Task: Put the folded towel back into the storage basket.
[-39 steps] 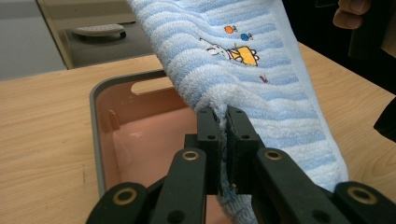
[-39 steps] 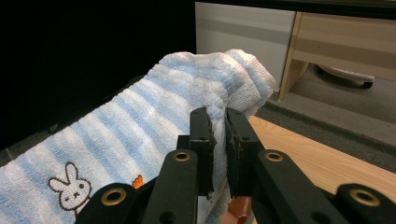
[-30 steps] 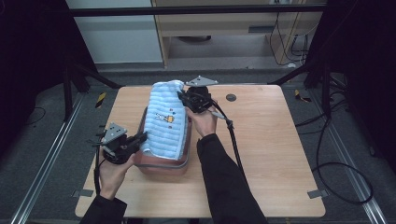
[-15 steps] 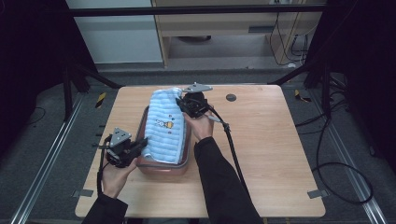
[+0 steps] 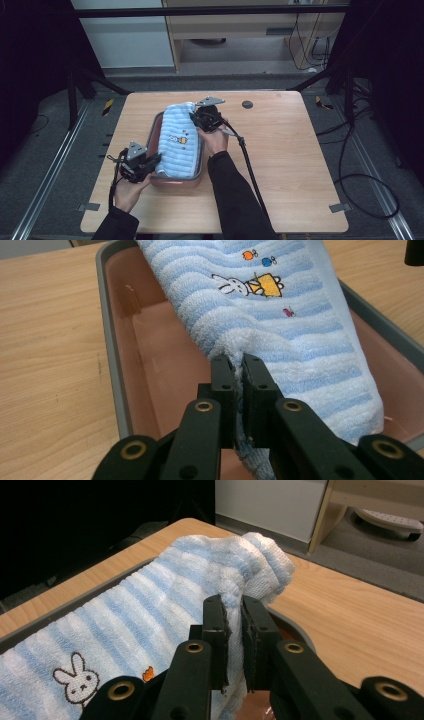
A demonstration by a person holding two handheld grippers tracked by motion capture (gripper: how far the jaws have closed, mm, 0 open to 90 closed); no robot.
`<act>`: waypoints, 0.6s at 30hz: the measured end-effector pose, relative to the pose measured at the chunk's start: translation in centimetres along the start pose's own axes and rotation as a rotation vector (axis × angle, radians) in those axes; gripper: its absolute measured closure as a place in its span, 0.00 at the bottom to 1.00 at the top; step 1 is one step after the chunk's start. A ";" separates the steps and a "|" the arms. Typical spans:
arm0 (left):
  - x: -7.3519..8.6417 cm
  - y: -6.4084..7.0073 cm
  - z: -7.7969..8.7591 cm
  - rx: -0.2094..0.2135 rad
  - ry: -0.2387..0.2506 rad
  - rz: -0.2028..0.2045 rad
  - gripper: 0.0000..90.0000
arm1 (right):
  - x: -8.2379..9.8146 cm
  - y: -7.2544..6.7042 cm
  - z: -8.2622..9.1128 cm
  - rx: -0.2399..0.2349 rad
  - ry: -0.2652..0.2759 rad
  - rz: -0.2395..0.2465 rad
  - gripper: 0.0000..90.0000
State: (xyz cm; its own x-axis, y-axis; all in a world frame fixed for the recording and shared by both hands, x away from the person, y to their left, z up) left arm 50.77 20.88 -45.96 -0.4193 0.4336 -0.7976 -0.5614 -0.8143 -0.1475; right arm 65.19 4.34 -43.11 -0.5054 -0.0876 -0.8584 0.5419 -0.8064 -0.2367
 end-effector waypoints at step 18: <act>1.4 0.1 -0.9 0.000 -0.054 0.000 0.94 | 2.4 0.5 -1.3 0.014 -0.059 -0.007 0.90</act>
State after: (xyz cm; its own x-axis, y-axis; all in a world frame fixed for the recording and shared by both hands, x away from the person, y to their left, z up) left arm 50.75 21.08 -47.66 -0.4572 0.4543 -0.7645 -0.5615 -0.8141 -0.1480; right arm 65.17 4.46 -45.88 -0.5481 -0.1158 -0.8284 0.5288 -0.8153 -0.2359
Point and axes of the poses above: each handheld gripper's, and its own axes: z roughly backward along the jaws, x roughly out of its underside, y roughly to its right, the point moved 7 cm from there along -z, roughly forward along the jaws, and after that the axes turned 12 degrees about -z, right-handed, at the moved point
